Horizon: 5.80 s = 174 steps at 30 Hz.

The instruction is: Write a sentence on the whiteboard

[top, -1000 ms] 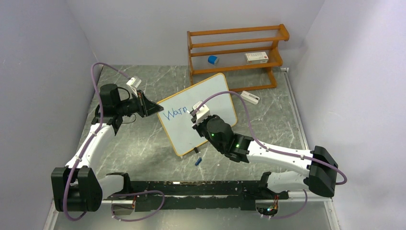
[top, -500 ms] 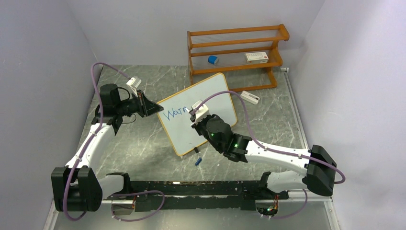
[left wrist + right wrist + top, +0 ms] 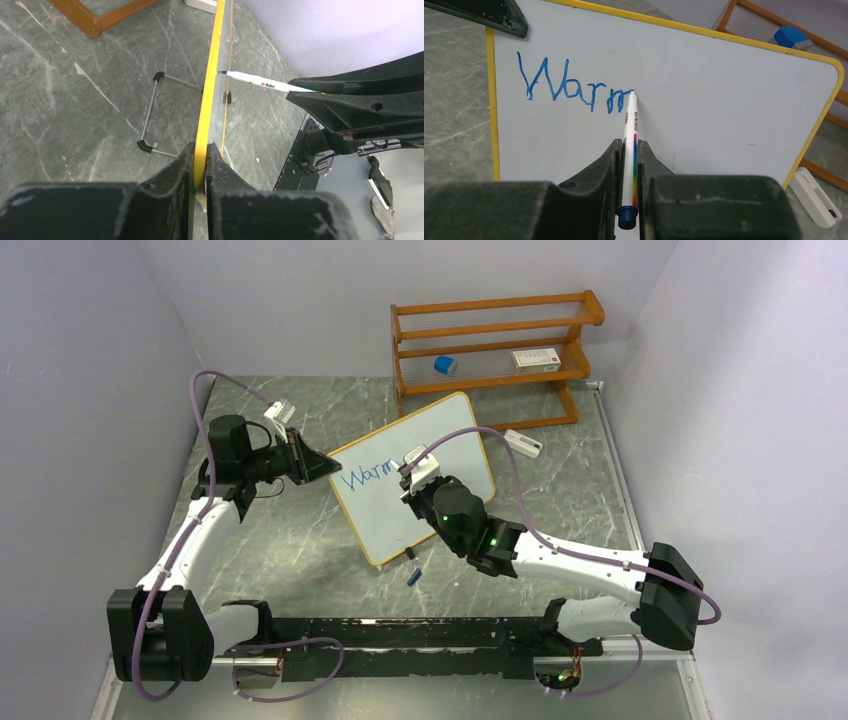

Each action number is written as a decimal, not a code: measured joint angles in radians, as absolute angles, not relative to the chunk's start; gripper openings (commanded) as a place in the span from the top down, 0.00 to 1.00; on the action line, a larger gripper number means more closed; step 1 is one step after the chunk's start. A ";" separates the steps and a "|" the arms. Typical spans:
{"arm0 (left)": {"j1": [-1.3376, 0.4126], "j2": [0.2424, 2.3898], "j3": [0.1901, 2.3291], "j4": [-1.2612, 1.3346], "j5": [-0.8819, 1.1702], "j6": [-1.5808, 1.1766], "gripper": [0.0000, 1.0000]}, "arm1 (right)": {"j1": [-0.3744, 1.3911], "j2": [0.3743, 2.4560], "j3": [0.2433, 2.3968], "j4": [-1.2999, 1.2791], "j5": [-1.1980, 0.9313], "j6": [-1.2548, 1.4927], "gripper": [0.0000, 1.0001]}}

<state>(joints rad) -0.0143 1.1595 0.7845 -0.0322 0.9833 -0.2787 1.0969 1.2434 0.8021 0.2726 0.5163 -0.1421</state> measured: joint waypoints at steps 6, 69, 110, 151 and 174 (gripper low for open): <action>-0.014 1.159 0.785 -0.033 0.982 -0.277 0.95 | 1.096 1.243 0.802 0.262 0.512 -0.139 1.00; -0.014 1.159 0.785 -0.037 0.983 -0.275 0.95 | 0.984 1.179 0.802 0.170 0.324 -0.056 1.00; -0.014 1.160 0.788 -0.044 0.981 -0.272 0.95 | 0.959 1.160 0.799 0.183 0.298 -0.057 1.00; -0.014 1.161 0.788 -0.044 0.981 -0.272 0.95 | 0.958 1.172 0.799 0.159 0.299 -0.058 1.00; -0.015 1.161 0.789 -0.044 0.981 -0.272 0.95 | 0.959 1.156 0.780 0.134 0.315 -0.042 1.00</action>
<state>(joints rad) -0.0147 1.1606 0.7887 -0.0441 0.9806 -0.2718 0.9588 1.1557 0.7803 0.1337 0.3153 -0.0422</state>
